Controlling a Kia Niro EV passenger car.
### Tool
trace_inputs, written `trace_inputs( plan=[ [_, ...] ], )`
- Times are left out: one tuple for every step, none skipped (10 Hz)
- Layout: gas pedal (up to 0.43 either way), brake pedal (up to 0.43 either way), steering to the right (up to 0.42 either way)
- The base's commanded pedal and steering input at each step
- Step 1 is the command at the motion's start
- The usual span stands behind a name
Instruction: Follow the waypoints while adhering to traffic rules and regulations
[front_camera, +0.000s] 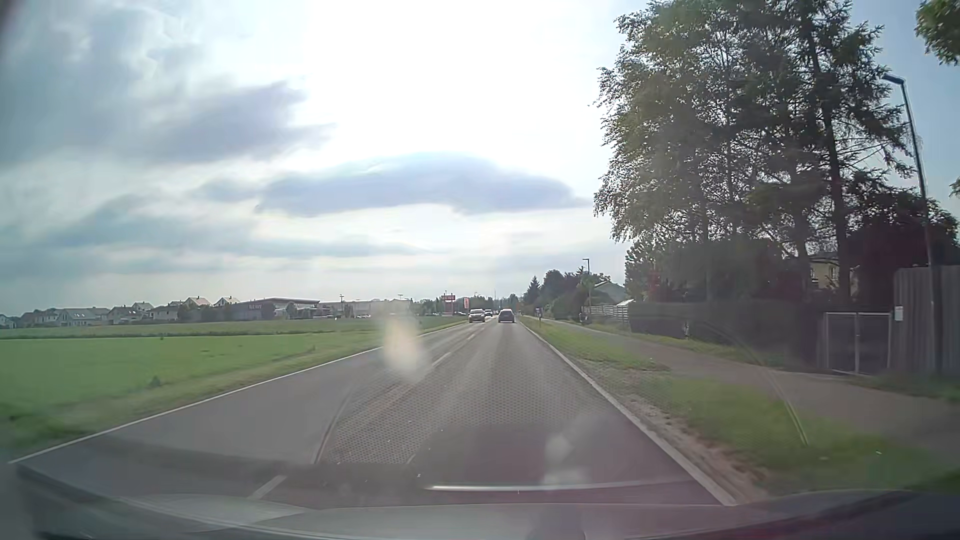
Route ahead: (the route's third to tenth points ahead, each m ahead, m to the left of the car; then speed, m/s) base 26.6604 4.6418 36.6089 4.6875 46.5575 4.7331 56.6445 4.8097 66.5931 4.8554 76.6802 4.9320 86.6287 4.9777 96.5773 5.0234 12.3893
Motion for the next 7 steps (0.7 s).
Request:
trace_inputs(
  plan=[
    [0.177, 0.0, 0.0],
    [0.177, 0.0, 0.0],
    [0.177, 0.0, 0.0],
    [0.177, 0.0, 0.0],
    [0.177, 0.0, 0.0],
    [0.177, 0.0, 0.0],
    [0.177, 0.0, 0.0]
  ],
)
